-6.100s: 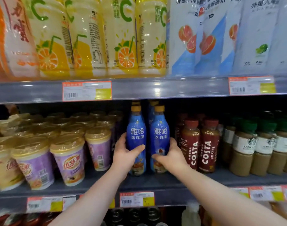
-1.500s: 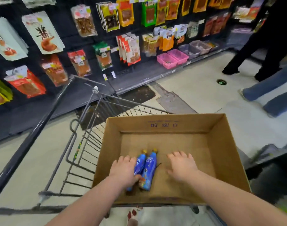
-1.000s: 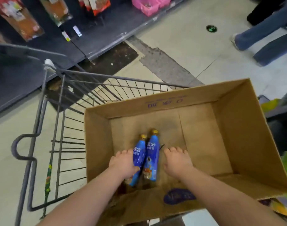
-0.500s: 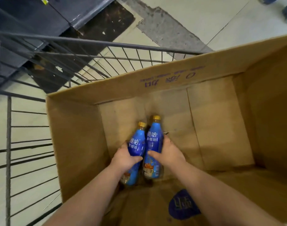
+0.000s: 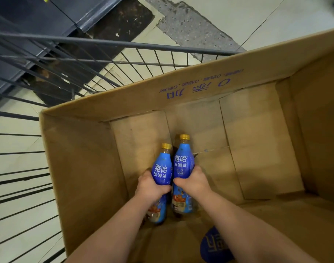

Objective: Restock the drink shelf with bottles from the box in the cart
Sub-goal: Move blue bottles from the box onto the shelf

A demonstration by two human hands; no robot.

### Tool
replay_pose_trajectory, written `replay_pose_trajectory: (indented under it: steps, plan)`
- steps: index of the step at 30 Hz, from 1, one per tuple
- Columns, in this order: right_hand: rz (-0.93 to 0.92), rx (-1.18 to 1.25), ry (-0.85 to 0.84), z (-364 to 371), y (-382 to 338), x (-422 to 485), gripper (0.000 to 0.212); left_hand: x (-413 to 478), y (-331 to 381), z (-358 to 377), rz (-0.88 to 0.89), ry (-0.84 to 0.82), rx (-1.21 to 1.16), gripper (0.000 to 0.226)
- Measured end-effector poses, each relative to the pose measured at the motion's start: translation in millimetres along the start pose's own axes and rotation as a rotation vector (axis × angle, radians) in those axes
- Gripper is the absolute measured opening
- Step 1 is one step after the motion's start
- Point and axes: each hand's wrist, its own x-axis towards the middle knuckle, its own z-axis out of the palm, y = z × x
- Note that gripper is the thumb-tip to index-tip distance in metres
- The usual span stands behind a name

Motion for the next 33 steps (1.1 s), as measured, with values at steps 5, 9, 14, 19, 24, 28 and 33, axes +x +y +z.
replay_pose_trajectory:
  steps: [5,9,14,19,24,28,33]
  plan:
    - [-0.033,-0.076,0.04,-26.8,1.3,-22.1,0.064,-22.1,10.1,-2.6,0.075,-0.009,-0.017,0.079]
    - [-0.064,-0.043,0.102,-52.7,-10.0,-55.3,0.058,-47.3,31.3,-14.9,0.145,-0.013,-0.052,0.067]
    - [-0.137,0.087,0.177,-86.5,-27.7,-102.6,0.053,-81.5,65.6,-32.6,0.274,-0.011,-0.134,0.068]
    - [-0.2,0.182,0.297,-119.6,-37.0,-149.5,0.05,-115.0,103.5,-40.5,0.409,0.005,-0.191,0.055]
    - [-0.273,0.288,0.424,-155.6,-27.7,-194.1,0.047,-159.0,138.8,-35.1,0.56,0.004,-0.189,0.048]
    - [-0.299,0.409,0.513,-183.5,-5.2,-235.3,0.049,-202.8,160.6,-19.1,0.658,-0.055,-0.194,0.05]
    - [-0.336,0.52,0.648,-214.8,49.6,-294.3,0.049,-269.0,178.8,22.8,0.809,-0.14,-0.189,0.044]
